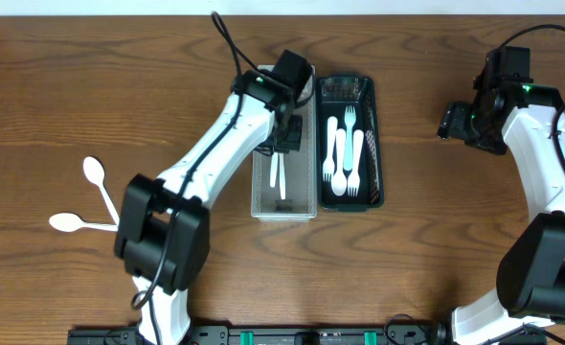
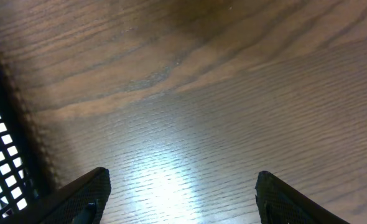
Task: Pack container
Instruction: 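Place the spoon into the white basket and open the left gripper, then reach the left gripper to a spoon at the left edge and grasp it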
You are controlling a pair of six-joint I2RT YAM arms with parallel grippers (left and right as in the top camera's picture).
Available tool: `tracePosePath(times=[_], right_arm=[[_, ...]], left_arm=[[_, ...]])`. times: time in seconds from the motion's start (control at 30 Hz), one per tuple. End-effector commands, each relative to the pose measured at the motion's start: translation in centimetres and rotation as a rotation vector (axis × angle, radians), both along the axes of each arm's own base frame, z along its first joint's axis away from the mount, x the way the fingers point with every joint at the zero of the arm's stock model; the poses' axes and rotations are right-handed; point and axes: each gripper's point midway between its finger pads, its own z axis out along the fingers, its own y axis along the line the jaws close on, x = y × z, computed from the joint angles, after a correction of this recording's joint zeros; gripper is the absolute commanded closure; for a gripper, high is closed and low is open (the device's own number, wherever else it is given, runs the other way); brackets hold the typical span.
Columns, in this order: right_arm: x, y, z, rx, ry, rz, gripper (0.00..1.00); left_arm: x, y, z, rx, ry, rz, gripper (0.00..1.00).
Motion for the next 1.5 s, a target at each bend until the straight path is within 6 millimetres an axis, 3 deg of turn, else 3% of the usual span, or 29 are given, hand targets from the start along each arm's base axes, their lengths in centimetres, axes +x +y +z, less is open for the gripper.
tracePosePath(times=[0.0, 0.13, 0.27, 0.47, 0.5, 0.6, 0.67, 0.8, 0.93, 1.27, 1.47], right_arm=[[-0.1, -0.1, 0.0, 0.005, 0.002, 0.006, 0.22], [-0.1, -0.1, 0.0, 0.005, 0.002, 0.006, 0.22], [-0.1, -0.1, 0.0, 0.004, 0.002, 0.005, 0.21], [-0.1, -0.1, 0.0, 0.004, 0.002, 0.006, 0.21], [-0.1, -0.1, 0.0, 0.004, 0.002, 0.006, 0.21], [-0.1, -0.1, 0.0, 0.004, 0.002, 0.006, 0.21], [-0.2, -0.1, -0.1, 0.005, 0.005, 0.006, 0.21], [-0.2, -0.1, -0.1, 0.005, 0.005, 0.006, 0.21], [-0.2, -0.1, -0.1, 0.005, 0.005, 0.006, 0.21], [-0.2, -0.1, -0.1, -0.001, 0.006, 0.023, 0.21], [-0.2, -0.1, -0.1, 0.0, 0.009, 0.023, 0.21]], left_arm=[[0.0, 0.3, -0.6, 0.023, 0.008, 0.012, 0.75], [0.4, 0.5, 1.2, 0.009, -0.035, -0.018, 0.58], [0.9, 3.2, 4.3, 0.075, -0.119, 0.011, 0.57], [0.6, 12.8, 11.1, 0.12, -0.244, 0.374, 0.55], [0.3, 14.9, 12.0, 0.109, -0.254, 0.468, 0.5], [-0.8, 21.0, 13.4, 0.085, -0.258, 0.705, 0.36], [-1.6, 24.7, 13.5, 0.064, -0.236, 0.818, 0.34], [-3.3, 30.8, 12.1, 0.054, -0.181, 1.003, 0.25], [-4.8, 34.8, 9.3, 0.067, -0.121, 1.101, 0.23], [-5.6, 35.7, -1.6, 0.059, 0.032, 1.065, 0.22], [-6.5, 36.5, -5.4, 0.061, 0.114, 1.057, 0.22]])
